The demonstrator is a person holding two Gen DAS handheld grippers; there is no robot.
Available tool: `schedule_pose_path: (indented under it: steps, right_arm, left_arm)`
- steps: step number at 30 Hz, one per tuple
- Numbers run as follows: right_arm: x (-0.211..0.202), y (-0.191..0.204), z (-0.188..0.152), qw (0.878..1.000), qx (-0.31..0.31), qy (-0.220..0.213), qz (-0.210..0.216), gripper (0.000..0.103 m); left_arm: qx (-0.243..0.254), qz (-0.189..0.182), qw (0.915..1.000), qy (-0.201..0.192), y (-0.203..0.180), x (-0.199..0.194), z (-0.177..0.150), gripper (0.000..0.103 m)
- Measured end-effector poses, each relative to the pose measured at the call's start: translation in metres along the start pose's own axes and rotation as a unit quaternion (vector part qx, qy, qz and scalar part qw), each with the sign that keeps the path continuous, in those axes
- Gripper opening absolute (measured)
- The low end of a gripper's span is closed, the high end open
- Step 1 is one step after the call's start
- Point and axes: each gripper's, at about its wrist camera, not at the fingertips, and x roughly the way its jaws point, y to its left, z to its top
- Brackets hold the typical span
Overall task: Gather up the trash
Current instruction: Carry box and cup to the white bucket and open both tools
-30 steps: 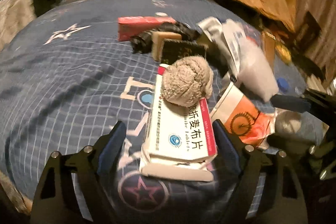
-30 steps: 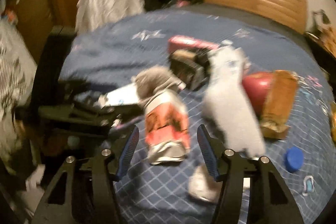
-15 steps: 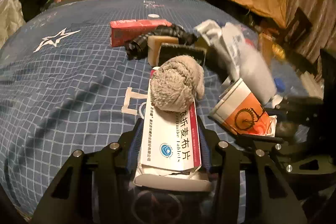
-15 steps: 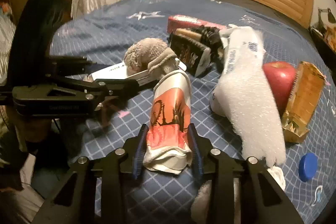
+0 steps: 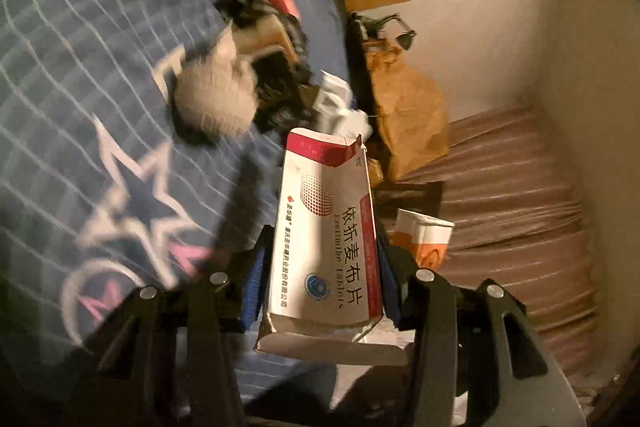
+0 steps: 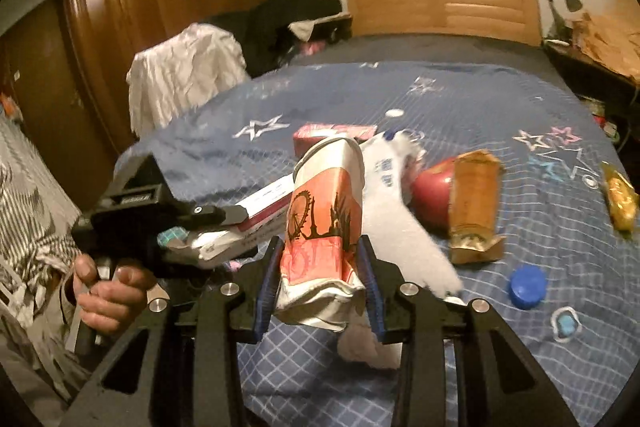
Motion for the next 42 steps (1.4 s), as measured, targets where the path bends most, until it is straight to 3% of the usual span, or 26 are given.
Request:
schedule_pose_path:
  steps: [3, 5, 6, 8, 11, 13, 16, 22, 29, 35, 42]
  right_arm:
    - [-0.01, -0.003, -0.001, 1.0, 0.007, -0.012, -0.007, 0.039]
    - [-0.018, -0.005, -0.006, 1.0, 0.008, -0.02, -0.018, 0.039]
    - [-0.02, -0.005, -0.008, 0.999, 0.008, -0.024, -0.026, 0.039]
    - [-0.025, -0.005, -0.013, 0.999, 0.006, -0.031, -0.043, 0.039]
    - [-0.03, -0.003, -0.021, 0.997, 0.004, -0.037, -0.063, 0.039]
    - [-0.034, 0.0, -0.026, 0.996, -0.002, -0.042, -0.076, 0.039]
    - [-0.042, 0.009, -0.035, 0.993, -0.023, -0.058, -0.102, 0.039]
    - [-0.068, 0.011, -0.045, 0.988, -0.032, -0.087, -0.127, 0.039]
    - [-0.108, -0.009, -0.052, 0.98, -0.013, -0.122, -0.159, 0.039]
    - [-0.163, -0.048, -0.058, 0.963, 0.012, -0.159, -0.218, 0.039]
    - [-0.241, -0.122, -0.081, 0.929, 0.06, -0.186, -0.314, 0.039]
  left_arm:
    - [0.047, 0.062, 0.9968, -0.017, -0.018, 0.005, -0.01, 0.045]
    - [0.116, 0.15, 0.98, -0.06, -0.041, 0.001, -0.021, 0.045]
    - [0.147, 0.187, 0.9683, -0.077, -0.051, 0.0, -0.026, 0.045]
    - [0.218, 0.268, 0.9314, -0.114, -0.076, -0.001, -0.041, 0.045]
    - [0.273, 0.343, 0.8871, -0.144, -0.1, 0.002, -0.051, 0.045]
    - [0.295, 0.379, 0.8633, -0.157, -0.113, 0.007, -0.057, 0.045]
    - [0.324, 0.411, 0.8351, -0.17, -0.131, 0.014, -0.067, 0.045]
    - [0.372, 0.444, 0.7931, -0.189, -0.15, 0.029, -0.092, 0.045]
    - [0.425, 0.437, 0.7667, -0.201, -0.194, 0.051, -0.111, 0.045]
    - [0.473, 0.396, 0.7646, -0.185, -0.234, 0.1, -0.133, 0.045]
    - [0.52, 0.355, 0.7649, -0.136, -0.263, 0.175, -0.164, 0.046]
